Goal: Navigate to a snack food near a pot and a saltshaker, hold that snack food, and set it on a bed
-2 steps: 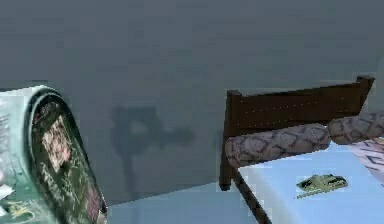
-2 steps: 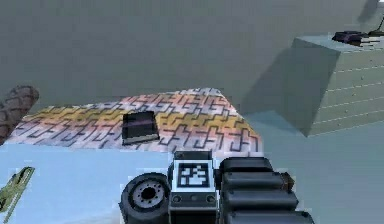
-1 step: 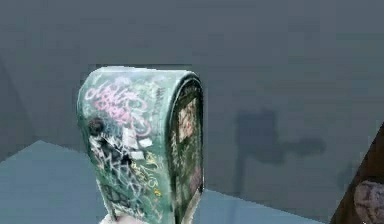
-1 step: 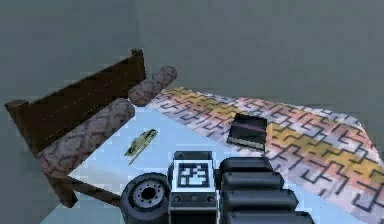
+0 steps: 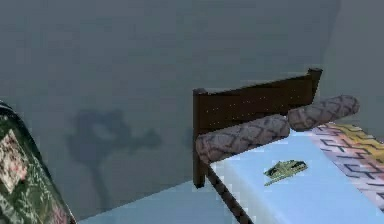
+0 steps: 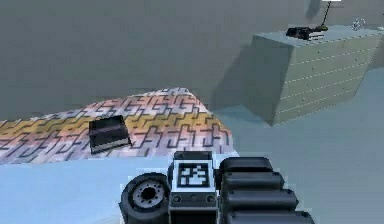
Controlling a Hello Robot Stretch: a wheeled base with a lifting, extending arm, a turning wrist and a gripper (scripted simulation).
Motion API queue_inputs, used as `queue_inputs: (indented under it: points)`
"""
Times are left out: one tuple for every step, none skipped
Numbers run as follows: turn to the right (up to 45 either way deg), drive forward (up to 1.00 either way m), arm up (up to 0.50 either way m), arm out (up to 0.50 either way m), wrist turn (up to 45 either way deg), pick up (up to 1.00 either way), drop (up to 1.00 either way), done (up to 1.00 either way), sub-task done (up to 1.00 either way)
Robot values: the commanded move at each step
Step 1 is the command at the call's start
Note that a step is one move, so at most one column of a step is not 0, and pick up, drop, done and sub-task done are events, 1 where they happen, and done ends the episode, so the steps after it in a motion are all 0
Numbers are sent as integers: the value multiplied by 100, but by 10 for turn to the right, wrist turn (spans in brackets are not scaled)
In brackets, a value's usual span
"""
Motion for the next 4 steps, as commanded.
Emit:
queue_inputs:
  points:
    - [240, 0, 0, 0, 0, 0, 0, 0, 0]
    - [0, 30, 0, 0, 0, 0, 0, 0, 0]
    - [-450, 0, 0, 0, 0, 0, 0, 0, 0]
    - [-450, 0, 0, 0, 0, 0, 0, 0, 0]
